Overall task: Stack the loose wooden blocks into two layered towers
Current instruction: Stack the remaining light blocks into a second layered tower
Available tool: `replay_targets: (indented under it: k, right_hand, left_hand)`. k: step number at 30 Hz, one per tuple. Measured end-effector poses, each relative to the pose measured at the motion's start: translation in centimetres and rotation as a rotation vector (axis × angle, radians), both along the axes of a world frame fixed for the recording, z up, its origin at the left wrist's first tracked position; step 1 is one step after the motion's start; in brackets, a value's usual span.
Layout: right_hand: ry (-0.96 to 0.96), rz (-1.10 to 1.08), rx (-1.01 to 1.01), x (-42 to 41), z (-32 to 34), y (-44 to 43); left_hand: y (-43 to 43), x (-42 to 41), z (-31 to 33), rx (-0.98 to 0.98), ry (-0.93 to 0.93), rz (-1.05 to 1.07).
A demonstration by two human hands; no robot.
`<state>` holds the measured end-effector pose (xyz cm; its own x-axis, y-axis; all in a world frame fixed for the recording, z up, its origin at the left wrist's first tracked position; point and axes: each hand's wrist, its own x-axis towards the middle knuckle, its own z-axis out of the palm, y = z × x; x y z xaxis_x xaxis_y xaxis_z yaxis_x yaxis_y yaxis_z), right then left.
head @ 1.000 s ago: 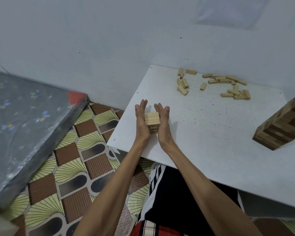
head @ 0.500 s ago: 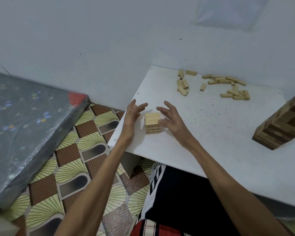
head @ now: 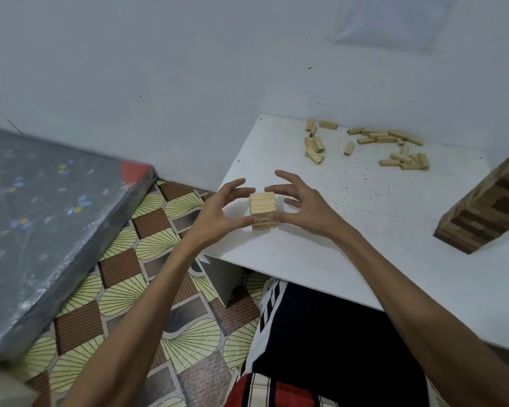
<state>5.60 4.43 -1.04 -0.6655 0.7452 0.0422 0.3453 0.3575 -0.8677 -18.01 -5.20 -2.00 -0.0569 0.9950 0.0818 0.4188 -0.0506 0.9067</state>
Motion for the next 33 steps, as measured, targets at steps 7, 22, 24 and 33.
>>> replay_targets:
  k: [7,22,24,33]
  right_hand:
    - [-0.021,-0.02,-0.006,-0.35,0.08,-0.26]
    - [0.053,-0.051,-0.048,-0.37,-0.01,-0.4]
    - [0.057,-0.06,-0.01,-0.2,-0.05,-0.43]
    - [0.057,-0.063,0.022,0.26,-0.18,-0.29]
  left_hand:
    - [0.34,0.12,0.13,0.029,0.027,0.053]
    - [0.34,0.45,-0.02,0.088,0.056,0.07]
    - [0.3,0.38,-0.04,0.101,0.061,0.071]
    - [0.11,0.77,-0.05,0.075,0.061,0.089]
